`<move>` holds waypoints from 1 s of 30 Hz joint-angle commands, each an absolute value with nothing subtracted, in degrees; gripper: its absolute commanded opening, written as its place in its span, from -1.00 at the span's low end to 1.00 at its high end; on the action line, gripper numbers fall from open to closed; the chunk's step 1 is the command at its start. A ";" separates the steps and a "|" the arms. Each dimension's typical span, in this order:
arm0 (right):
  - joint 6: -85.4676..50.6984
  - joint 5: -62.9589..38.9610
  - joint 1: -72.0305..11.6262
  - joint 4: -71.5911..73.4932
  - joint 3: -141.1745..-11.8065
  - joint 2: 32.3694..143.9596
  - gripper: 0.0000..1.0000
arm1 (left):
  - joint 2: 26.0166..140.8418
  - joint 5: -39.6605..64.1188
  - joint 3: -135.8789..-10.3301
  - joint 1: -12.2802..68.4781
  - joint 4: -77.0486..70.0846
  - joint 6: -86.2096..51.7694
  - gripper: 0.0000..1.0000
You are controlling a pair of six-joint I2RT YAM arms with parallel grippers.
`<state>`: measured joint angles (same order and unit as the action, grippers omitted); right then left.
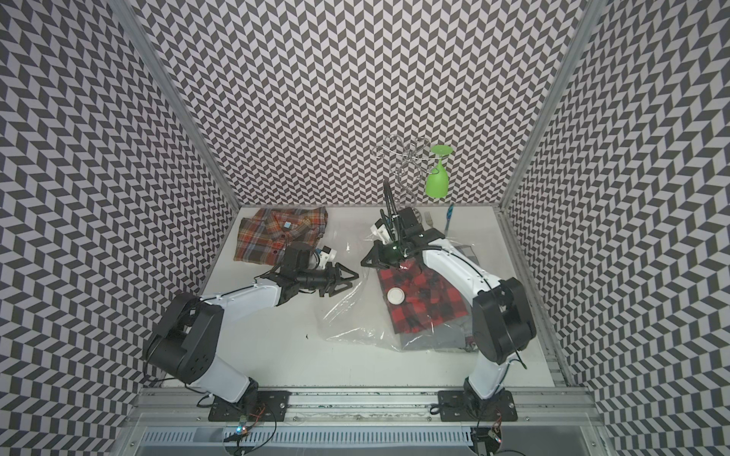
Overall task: Take the shirt out of the vacuum bag
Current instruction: Take out the shirt from the vacuum bag.
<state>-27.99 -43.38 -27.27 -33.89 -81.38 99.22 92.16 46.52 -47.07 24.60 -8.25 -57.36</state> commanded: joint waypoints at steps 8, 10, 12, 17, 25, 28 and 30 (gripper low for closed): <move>-30.69 -45.84 -29.35 -30.94 -83.89 95.80 -1.00 | 102.49 44.85 -50.18 28.74 -17.12 -60.77 0.05; -31.18 -45.99 -29.79 -30.59 -84.02 95.72 -1.00 | 104.59 43.84 -52.51 29.84 -15.79 -60.50 0.08; -31.55 -45.97 -30.10 -30.50 -84.28 95.54 -1.00 | 106.83 42.56 -54.61 30.77 -14.76 -60.68 0.11; -31.81 -46.04 -30.41 -30.50 -84.42 95.45 -1.00 | 111.33 36.92 -60.96 31.28 -5.58 -58.14 0.21; -32.33 -46.08 -30.95 -29.53 -83.92 95.45 -1.00 | 118.45 25.95 -73.85 32.67 7.80 -53.03 0.47; -32.35 -46.15 -30.94 -29.20 -83.77 95.59 -1.00 | 121.30 24.84 -77.23 33.53 8.39 -53.22 0.48; -32.50 -46.23 -31.02 -28.72 -83.41 95.58 -1.00 | 123.79 23.62 -80.40 34.33 11.09 -52.60 0.47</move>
<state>-32.25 -44.82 -30.30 -31.86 -83.07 97.54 120.38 28.10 -77.45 32.75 5.08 -54.70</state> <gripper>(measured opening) 0.048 0.737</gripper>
